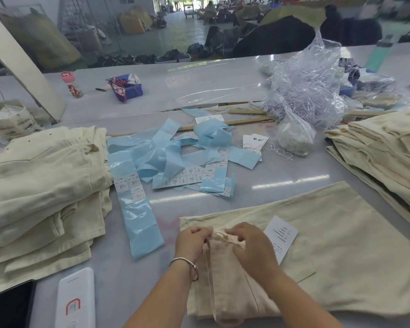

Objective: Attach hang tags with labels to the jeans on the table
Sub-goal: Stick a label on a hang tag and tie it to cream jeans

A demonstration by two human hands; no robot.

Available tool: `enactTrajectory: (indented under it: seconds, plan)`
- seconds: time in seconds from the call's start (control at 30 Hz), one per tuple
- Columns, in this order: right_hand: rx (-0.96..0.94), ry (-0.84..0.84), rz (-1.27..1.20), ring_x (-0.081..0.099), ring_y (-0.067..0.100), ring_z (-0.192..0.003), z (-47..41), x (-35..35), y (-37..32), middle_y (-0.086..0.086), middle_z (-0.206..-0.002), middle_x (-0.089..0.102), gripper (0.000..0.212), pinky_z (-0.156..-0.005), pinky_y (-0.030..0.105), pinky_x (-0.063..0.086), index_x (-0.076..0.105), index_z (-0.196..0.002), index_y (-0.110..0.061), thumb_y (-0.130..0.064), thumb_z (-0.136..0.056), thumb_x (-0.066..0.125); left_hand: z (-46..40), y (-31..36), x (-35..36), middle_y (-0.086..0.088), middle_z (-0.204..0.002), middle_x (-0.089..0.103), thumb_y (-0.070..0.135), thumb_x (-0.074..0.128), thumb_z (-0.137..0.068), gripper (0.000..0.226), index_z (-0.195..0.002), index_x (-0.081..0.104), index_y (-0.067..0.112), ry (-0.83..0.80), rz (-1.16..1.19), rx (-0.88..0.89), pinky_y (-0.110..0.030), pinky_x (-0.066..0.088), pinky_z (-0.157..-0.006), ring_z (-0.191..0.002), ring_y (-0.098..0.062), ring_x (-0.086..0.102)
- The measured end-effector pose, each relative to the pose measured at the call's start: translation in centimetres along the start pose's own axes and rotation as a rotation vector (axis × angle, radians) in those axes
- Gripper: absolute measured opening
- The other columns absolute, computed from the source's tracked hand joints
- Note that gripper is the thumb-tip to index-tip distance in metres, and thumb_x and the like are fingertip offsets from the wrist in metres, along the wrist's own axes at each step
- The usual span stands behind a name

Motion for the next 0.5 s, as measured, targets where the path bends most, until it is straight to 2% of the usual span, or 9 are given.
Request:
enactTrajectory:
  seconds: [0.07,0.13,0.17,0.23,0.3,0.37,0.4,0.43,0.5]
  plan:
    - [-0.068,-0.151,0.161,0.046,0.008,-0.119,0.3,-1.4,1.4,-0.018,-0.120,0.054,0.056,-0.098,0.019,0.036,0.051,-0.135,-0.030,-0.010,-0.083,0.060,-0.3,0.0,0.0,0.004,-0.066,0.064,0.018,0.073,-0.084,0.013,-0.072,0.069,0.014,-0.005,0.022,0.021,-0.019,0.037,-0.052,-0.065,-0.009,0.053]
    - [-0.114,-0.333,0.426,0.026,0.005,-0.139,1.0,-1.7,3.8,-0.020,-0.147,0.035,0.069,-0.109,0.022,0.025,0.032,-0.146,-0.036,-0.015,-0.085,0.056,-0.5,0.0,-0.2,0.008,-0.059,0.063,0.016,0.075,-0.082,0.014,-0.069,0.070,0.013,0.016,0.023,0.058,-0.014,0.038,-0.049,-0.059,-0.005,0.054]
    - [-0.103,-0.412,0.533,0.017,0.005,-0.144,1.5,-1.5,5.0,-0.022,-0.154,0.022,0.073,-0.114,0.026,0.020,0.025,-0.148,-0.039,-0.015,-0.086,0.054,-0.6,0.1,-0.3,0.009,-0.055,0.062,0.014,0.075,-0.081,0.015,-0.067,0.070,0.013,0.038,0.010,0.087,-0.012,0.038,-0.048,-0.055,-0.003,0.053]
    - [-0.072,-0.473,0.618,0.006,0.002,-0.146,1.9,-1.0,6.6,-0.025,-0.157,0.010,0.067,-0.117,0.031,0.013,0.021,-0.149,-0.042,-0.021,-0.092,0.049,-0.6,0.5,-0.7,0.009,-0.051,0.060,0.012,0.073,-0.082,0.022,-0.060,0.068,0.014,0.104,-0.103,0.173,-0.012,0.039,-0.048,-0.051,-0.004,0.052]
    - [-0.101,-0.430,0.609,0.014,0.001,-0.145,1.7,-0.9,6.6,-0.025,-0.155,0.018,0.052,-0.116,0.031,0.013,0.032,-0.144,-0.041,-0.024,-0.097,0.043,-0.6,1.0,-1.0,0.007,-0.056,0.062,0.015,0.068,-0.086,0.026,-0.060,0.064,0.017,0.185,-0.277,0.246,-0.016,0.038,-0.051,-0.057,-0.011,0.055]
    - [-0.126,-0.295,0.472,0.043,0.007,-0.129,1.0,-1.9,5.8,-0.017,-0.138,0.051,0.039,-0.108,0.031,0.025,0.058,-0.123,-0.035,-0.012,-0.093,0.047,-0.9,0.9,-1.6,0.001,-0.063,0.064,0.014,0.060,-0.091,0.021,-0.070,0.062,0.011,0.245,-0.293,0.226,-0.017,0.036,-0.051,-0.059,-0.013,0.057]
    - [-0.106,-0.222,0.378,0.055,0.010,-0.112,0.6,-2.8,5.3,-0.013,-0.118,0.066,0.033,-0.101,0.030,0.030,0.065,-0.105,-0.032,-0.007,-0.089,0.050,-1.2,0.8,-1.8,-0.002,-0.066,0.065,0.013,0.057,-0.093,0.018,-0.077,0.062,0.007,0.253,-0.244,0.200,-0.016,0.037,-0.049,-0.055,-0.010,0.058]
    - [-0.062,-0.162,0.285,0.060,0.014,-0.095,0.2,-3.6,4.9,-0.011,-0.097,0.071,0.031,-0.095,0.030,0.035,0.067,-0.091,-0.031,-0.004,-0.086,0.052,-1.4,0.9,-2.0,-0.003,-0.070,0.067,0.011,0.054,-0.094,0.016,-0.082,0.062,0.004,0.248,-0.180,0.186,-0.017,0.038,-0.049,-0.052,-0.007,0.059]
    - [0.041,-0.059,0.109,0.057,0.018,-0.072,-0.6,-5.2,4.5,-0.009,-0.070,0.064,0.031,-0.074,0.031,0.041,0.059,-0.073,-0.032,-0.002,-0.080,0.056,-1.7,1.5,-1.8,-0.003,-0.079,0.073,0.012,0.050,-0.097,0.016,-0.086,0.058,0.004,0.181,-0.016,0.192,-0.022,0.036,-0.045,-0.051,-0.010,0.061]
Point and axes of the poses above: each hand's wrist, its own z-axis away from the middle knuckle, its own x-axis out of the palm, y = z × x, the point moved 8 cm from there along -z, towards the middle knuckle
